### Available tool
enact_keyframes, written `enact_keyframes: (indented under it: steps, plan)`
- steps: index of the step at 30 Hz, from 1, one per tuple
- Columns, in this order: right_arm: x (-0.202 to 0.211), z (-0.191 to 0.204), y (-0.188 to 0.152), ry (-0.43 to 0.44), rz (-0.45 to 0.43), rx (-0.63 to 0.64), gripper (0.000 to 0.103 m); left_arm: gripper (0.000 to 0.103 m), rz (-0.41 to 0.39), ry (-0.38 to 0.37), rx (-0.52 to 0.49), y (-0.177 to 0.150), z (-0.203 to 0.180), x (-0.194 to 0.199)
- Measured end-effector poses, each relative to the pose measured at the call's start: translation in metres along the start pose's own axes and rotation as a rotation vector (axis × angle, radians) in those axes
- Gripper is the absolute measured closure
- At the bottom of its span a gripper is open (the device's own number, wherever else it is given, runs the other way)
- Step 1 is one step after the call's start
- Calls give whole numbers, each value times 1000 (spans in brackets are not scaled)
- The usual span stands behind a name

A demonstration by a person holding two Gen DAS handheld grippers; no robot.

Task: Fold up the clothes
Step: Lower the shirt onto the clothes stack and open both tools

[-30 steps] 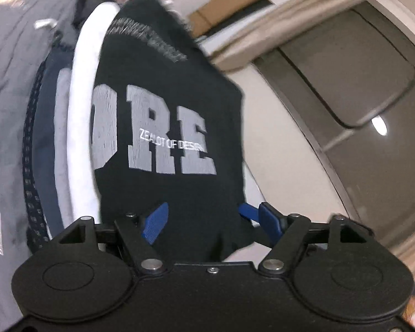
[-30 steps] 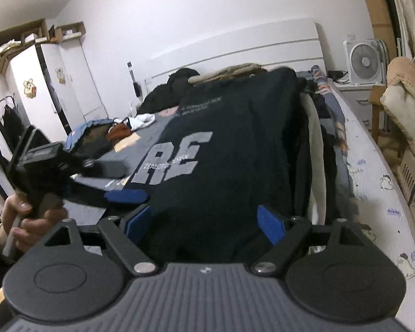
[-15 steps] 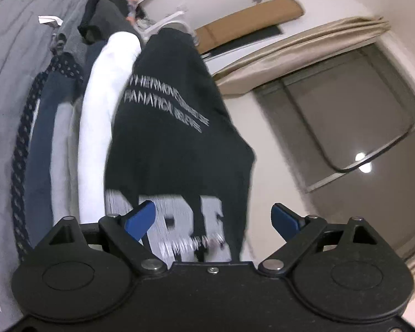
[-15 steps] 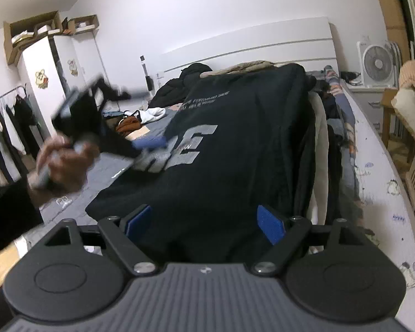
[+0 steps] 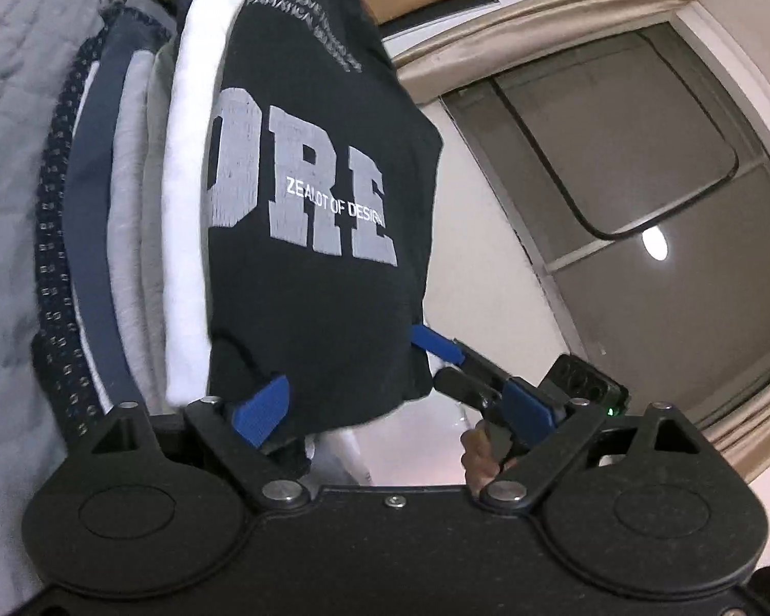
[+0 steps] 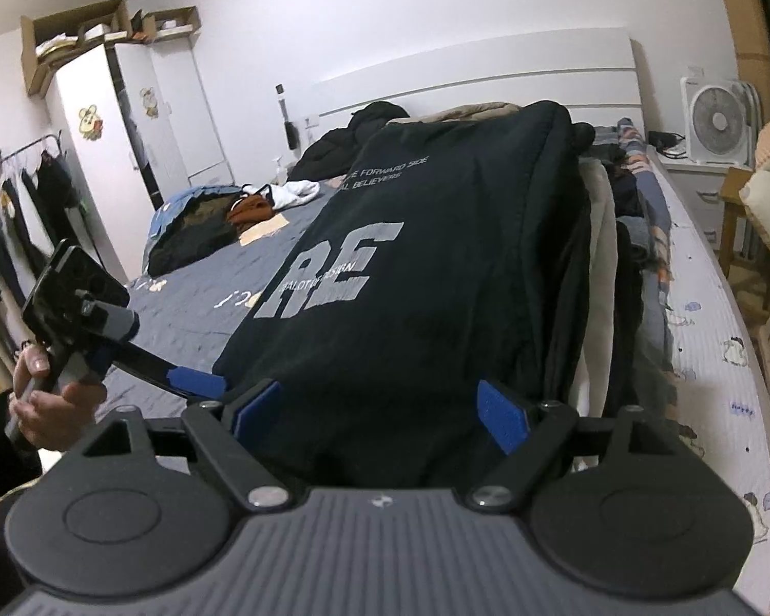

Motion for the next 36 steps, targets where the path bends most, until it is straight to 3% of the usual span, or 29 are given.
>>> enact_keyframes:
  steps: [4,8,14,18,21,23,27,32,36]
  plan:
    - [6,-3,8,12,-8,-31,20,13,5,4,-56,-22,-22,11]
    - [21,-17,46,50,-92,-113,19,12,-29,-13,-85,-23,-42,16]
    - [7,-51,136,263,-183,-257,17,7,-60,65,-146,-16,-57,16]
    - [-29,-74,167,387,-177,-353,17,7,-59,86,-158,-20,-57,15]
    - [-59,-109,164,393,-145,-475,17,7,-50,106,-157,-24,-52,14]
    - [-71,-138,154,345,-139,-550,18,7,-49,122,-148,-25,-47,15]
    - [-66,-178,138,341,-223,-653,22,7,-73,153,-126,-19,-38,20]
    - [-65,-185,128,325,-226,-633,26,7,-99,152,-123,-8,-46,22]
    - [-67,-177,134,275,-165,-530,27,7,-121,147,-148,-1,-60,22]
Point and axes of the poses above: each gripper's, at about its wrist camera, not at the fingertips, and x roughly against the way its jaws point, z to its left, y to its top, the point moved 8 cm from there along -x, roughly the way its jaws point, and after that the axes turned 14 degrees about y, right-handed, at the moved point
